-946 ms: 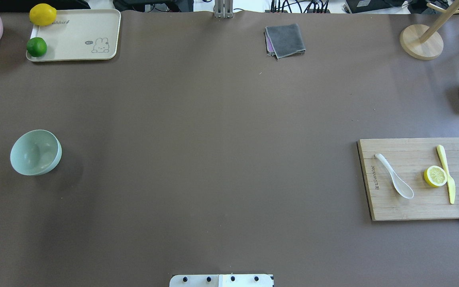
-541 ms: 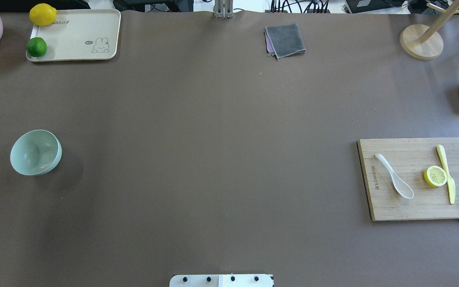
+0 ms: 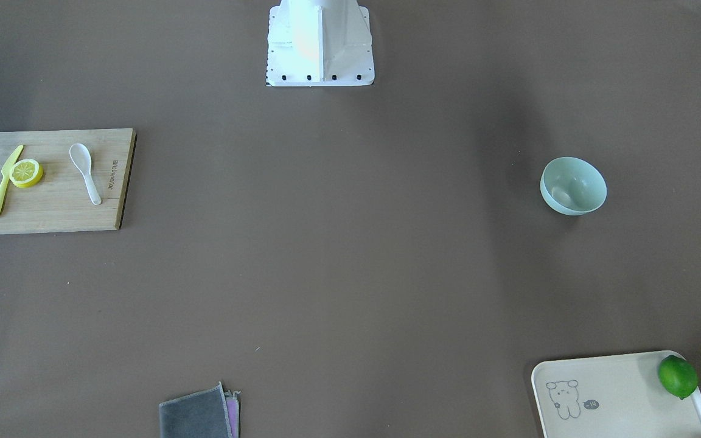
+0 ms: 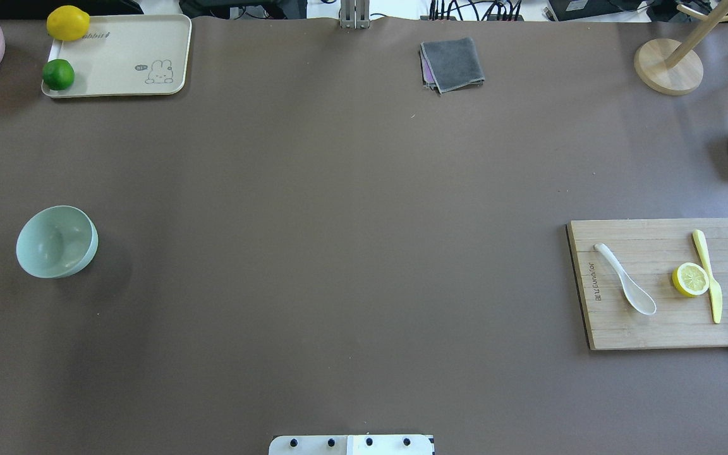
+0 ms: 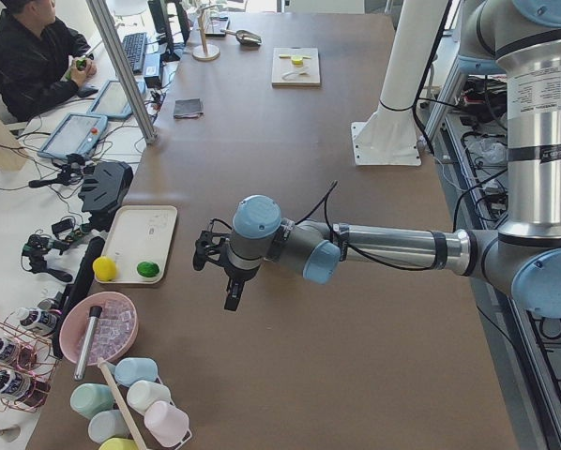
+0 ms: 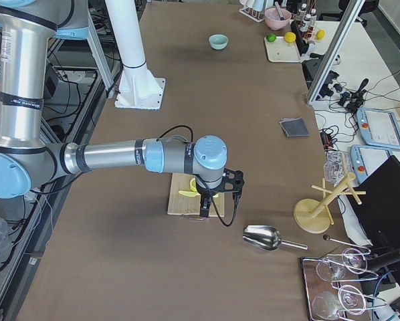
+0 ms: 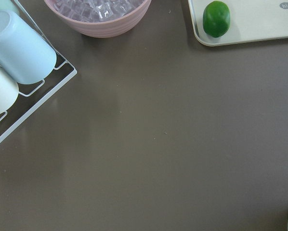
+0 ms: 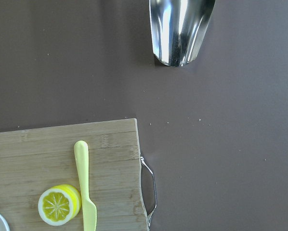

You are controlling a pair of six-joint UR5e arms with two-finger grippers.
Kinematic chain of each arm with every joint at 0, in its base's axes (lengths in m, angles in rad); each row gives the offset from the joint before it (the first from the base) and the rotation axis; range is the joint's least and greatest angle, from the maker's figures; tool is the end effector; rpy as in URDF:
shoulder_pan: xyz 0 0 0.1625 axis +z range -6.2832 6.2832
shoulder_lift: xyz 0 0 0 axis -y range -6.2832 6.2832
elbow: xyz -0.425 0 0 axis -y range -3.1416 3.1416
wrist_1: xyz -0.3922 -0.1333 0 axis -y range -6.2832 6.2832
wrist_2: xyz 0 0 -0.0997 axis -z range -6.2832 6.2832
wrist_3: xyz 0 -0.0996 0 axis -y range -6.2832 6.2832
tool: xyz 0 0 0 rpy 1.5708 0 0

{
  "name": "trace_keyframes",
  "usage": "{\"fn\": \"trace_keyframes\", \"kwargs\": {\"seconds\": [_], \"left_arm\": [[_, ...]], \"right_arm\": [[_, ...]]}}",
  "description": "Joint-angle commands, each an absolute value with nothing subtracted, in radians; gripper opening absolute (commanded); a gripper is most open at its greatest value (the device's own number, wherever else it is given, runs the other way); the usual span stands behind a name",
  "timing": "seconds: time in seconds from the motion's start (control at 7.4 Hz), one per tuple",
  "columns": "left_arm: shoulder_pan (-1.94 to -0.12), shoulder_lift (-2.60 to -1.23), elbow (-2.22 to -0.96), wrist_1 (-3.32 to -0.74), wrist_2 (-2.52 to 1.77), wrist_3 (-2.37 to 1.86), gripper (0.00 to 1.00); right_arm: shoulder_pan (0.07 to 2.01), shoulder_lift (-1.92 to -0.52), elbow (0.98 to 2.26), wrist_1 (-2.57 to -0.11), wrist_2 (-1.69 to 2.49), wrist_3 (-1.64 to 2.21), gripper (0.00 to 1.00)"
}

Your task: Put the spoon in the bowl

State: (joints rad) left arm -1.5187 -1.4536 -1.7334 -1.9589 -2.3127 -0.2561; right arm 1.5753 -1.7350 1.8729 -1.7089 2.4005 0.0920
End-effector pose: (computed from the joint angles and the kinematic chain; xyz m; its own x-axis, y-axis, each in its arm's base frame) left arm -0.0418 -0.4662 0.5915 0.7098 0.0818 -0.6996 0.1370 0.9582 0.2510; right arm 0.0617 -0.4184 0.5951 0.6718 0.0950 0.7346 -0.0665 0.9955 -0.0680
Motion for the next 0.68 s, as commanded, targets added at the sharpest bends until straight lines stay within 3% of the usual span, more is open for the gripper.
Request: {"fn": "trace_keyframes", "kwargs": {"seconds": [0.0, 0.54], "left_arm": [[-1.519, -1.454, -1.733, -1.959, -2.313, -0.258, 0.98], [-1.517, -1.456, -1.74, -1.959, -2.315, -0.258, 0.98]], "right_arm": [[1.574, -1.735, 1.875, -1.709, 2.401, 0.092, 1.0], [1.574, -1.732, 1.878, -1.709, 2.402, 0.094, 1.0]]}}
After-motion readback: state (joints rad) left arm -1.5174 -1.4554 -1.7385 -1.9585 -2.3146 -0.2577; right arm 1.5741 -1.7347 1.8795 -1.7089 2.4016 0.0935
